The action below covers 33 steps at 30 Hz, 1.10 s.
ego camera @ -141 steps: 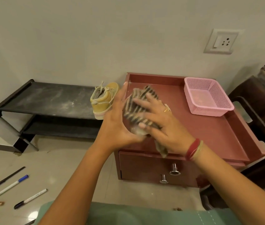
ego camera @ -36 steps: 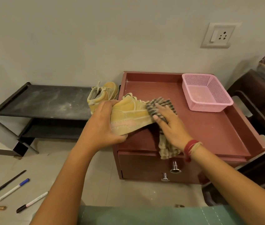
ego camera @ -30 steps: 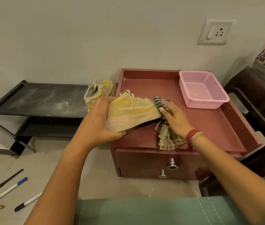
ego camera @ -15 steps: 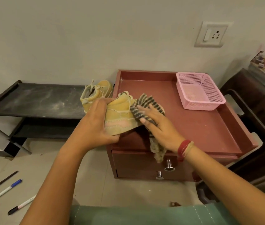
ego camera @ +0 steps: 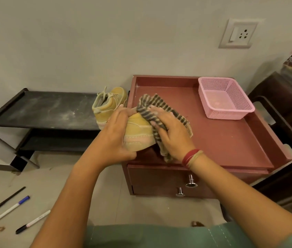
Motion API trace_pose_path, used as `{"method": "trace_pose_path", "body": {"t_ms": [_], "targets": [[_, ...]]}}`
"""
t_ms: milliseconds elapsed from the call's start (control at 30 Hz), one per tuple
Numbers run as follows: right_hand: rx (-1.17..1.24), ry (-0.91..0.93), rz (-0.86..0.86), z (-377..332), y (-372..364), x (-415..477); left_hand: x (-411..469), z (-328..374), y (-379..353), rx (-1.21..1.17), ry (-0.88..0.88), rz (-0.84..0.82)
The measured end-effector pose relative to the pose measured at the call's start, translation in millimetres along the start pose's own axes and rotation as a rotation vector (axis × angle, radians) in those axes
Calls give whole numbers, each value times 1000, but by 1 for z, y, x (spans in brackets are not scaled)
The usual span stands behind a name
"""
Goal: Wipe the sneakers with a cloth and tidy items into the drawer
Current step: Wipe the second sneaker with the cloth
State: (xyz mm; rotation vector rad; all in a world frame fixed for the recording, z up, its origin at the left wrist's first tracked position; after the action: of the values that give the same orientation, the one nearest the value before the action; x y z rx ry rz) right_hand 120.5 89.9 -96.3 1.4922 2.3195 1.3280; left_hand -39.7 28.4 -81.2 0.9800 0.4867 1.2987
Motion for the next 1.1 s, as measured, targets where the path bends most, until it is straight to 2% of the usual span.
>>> {"method": "trace_pose_path", "body": {"t_ms": [67,100,200,233,367,400,467,533,567,667,700,767,833,933,1000,1100], "targets": [[9,-127,37,6,7,4,-1,-1,-1,-5,0,-1],[31,-111,43,0,7,2,-1,-2,-1,-6,2,3],[53,125,-65,-22,-1,-13,-1,-2,0,-30,3,16],[29,137,-97,-17,-1,-15,-1,-2,1,-34,7,17],[-4,-194,-8,24,23,-1,0,3,0,28,4,-13],[26,-183,1,19,22,-2,0,3,-1,41,-5,-15],[116,-48,-36,-4,10,-12,-1,3,0,29,0,-8],[74,54,-99,-13,4,-22,0,2,2,8,14,3],[20,33,-109,-5,5,-18,0,1,2,7,27,2],[-96,-222,-82,24,18,-7,0,2,-1,56,29,-18],[-79,-214,-70,21,18,-8,0,2,-1,73,22,-17],[30,-74,-81,-3,11,-19,1,1,-1,76,28,-11],[1,12,-124,-15,6,-28,2,0,-1,70,33,-9],[-189,-143,-115,19,22,-16,1,1,-2,130,12,-4],[-193,-302,-100,50,41,-11,0,3,-1,189,-7,11],[-171,-447,72,78,74,-16,1,3,1,229,-6,20]]}}
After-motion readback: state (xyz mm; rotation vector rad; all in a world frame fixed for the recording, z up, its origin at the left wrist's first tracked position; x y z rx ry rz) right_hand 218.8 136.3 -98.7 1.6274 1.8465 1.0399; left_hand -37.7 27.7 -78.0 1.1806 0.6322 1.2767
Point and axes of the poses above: each hand's wrist, its own x-axis towards the middle knuckle, its own y-axis out of the back of the hand, z = x × y, the point moved 4 cm from there along x, towards the middle knuckle, and after that the axes turned 5 degrees about -z, right-handed, at the moved point
